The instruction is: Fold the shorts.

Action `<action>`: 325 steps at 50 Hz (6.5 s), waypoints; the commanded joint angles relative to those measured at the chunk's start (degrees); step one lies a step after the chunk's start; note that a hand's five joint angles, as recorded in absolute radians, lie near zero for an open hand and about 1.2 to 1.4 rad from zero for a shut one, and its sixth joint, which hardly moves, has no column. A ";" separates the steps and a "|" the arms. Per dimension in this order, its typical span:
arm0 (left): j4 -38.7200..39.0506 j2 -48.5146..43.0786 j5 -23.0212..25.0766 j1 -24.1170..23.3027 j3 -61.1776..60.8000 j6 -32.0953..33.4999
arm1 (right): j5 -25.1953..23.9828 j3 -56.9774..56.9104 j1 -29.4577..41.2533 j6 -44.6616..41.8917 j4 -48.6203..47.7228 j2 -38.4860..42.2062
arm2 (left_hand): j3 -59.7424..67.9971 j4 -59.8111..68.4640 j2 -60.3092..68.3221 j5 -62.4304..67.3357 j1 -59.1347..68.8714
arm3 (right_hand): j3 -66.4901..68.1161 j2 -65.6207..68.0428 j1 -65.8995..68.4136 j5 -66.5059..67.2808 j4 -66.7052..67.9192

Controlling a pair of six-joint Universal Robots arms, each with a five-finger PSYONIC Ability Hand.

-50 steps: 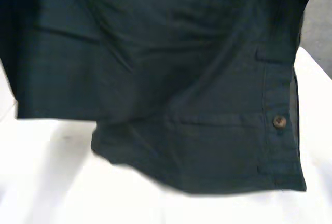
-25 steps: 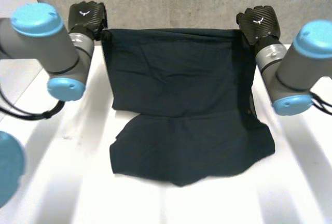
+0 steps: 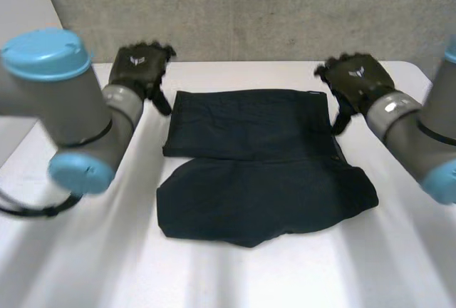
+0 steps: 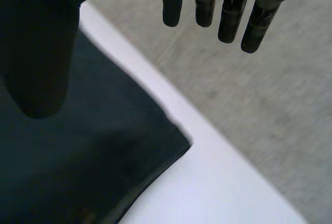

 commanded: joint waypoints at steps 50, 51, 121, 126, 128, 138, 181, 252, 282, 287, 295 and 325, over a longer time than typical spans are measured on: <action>0.17 4.07 1.68 -7.38 -26.62 -7.22 | -26.82 22.90 -17.71 -18.05 -4.84 5.62 | 15.69 15.34 15.50 15.32 15.28 | 47.51 47.20 48.12 46.17 46.28; 0.17 3.81 1.68 -7.38 -26.44 -7.31 | -26.74 22.81 -17.62 -18.05 -5.19 5.79 | 15.69 15.34 15.50 15.32 15.28 | 49.69 49.39 50.31 48.36 48.47; -15.75 11.12 1.60 -0.97 -14.50 19.41 | -13.20 7.97 -9.53 -17.54 31.46 -2.65 | 61.42 61.08 61.23 61.06 61.01 | 67.82 67.52 68.44 66.49 66.60; -10.56 -0.92 1.51 -0.97 -3.26 19.23 | -10.66 0.42 -8.22 -10.52 22.61 4.02 | 61.42 61.08 61.23 61.06 61.01 | 67.82 67.52 68.44 66.49 66.60; -8.80 -6.20 1.25 -1.14 2.63 19.15 | -8.99 -1.52 -7.16 -8.83 19.61 5.61 | 61.42 61.08 61.23 61.06 61.01 | 67.82 67.52 68.44 66.49 66.60; -4.76 -27.37 -3.06 -2.20 28.72 19.76 | -1.95 -9.97 -3.55 -7.59 -0.08 16.69 | 61.42 61.08 61.23 61.06 61.01 | 67.82 67.52 68.44 66.49 66.60; 14.15 -12.72 -1.57 -0.53 -5.96 20.73 | -4.15 25.01 -6.01 8.40 -11.34 -0.45 | -6.68 -7.03 -6.87 -7.05 -7.09 | 24.47 24.17 25.08 23.13 23.25; 10.99 11.80 5.29 3.69 -14.49 -1.95 | -13.92 -6.19 15.62 13.92 -6.24 4.66 | -6.35 -6.69 -6.54 -6.71 -6.76 | 2.28 1.98 2.89 0.95 1.06; 9.40 8.46 5.11 -1.41 -18.18 -3.26 | -19.79 28.96 -23.59 -10.85 -8.52 -3.79 | -6.35 -6.69 -6.54 -6.71 -6.76 | 23.47 23.17 24.08 22.13 22.25; 9.49 8.11 5.29 -1.49 -19.06 -3.26 | -19.62 29.14 -24.55 -10.85 -12.04 -2.29 | -6.35 -6.69 -6.54 -6.71 -6.76 | 25.66 25.36 26.27 24.32 24.44; 9.75 7.85 5.46 -1.41 -19.67 -3.18 | -19.97 28.79 -26.32 -11.02 -12.84 -0.36 | -6.35 -6.69 -6.54 -6.71 -6.76 | 27.01 26.71 27.62 25.67 25.79; 9.40 10.65 5.11 0.08 -20.20 -3.26 | -16.37 10.63 -3.33 -21.30 -3.02 -3.26 | -6.52 -6.86 -6.70 -6.88 -6.92 | 67.82 67.52 68.44 66.49 66.60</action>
